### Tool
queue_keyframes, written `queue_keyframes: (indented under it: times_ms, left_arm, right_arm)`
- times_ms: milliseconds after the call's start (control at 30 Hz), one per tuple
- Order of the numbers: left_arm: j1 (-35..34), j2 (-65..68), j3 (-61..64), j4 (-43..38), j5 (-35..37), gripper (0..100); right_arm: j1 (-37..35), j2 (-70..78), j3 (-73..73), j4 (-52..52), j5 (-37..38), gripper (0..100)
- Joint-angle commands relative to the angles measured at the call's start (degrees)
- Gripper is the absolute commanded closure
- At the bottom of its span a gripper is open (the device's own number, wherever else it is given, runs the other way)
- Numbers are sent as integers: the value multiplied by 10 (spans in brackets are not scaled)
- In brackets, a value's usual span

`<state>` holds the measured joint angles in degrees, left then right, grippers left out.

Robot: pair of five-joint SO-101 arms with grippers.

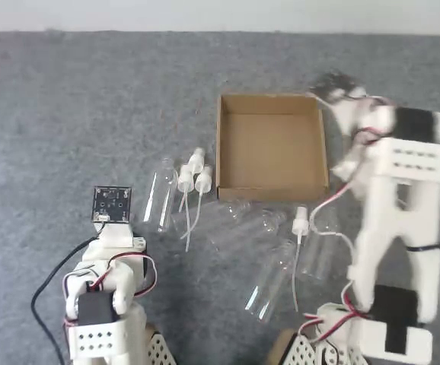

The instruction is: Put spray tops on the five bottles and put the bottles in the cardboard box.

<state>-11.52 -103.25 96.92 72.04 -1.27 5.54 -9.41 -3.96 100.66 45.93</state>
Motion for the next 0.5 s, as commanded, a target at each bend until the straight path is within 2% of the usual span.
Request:
queue_keyframes:
  times_ms: [0, 100, 467]
  left_arm:
    - [1, -11, -4, 3, 3, 988]
    - [1, -11, -4, 3, 3, 988]
    - [1, -11, -4, 3, 3, 988]
  right_arm:
    - [89, 0, -4, -3, 156, 822]
    - [114, 44, -4, -41, 194, 822]
    - [114, 234, -6, -224, 199, 821]
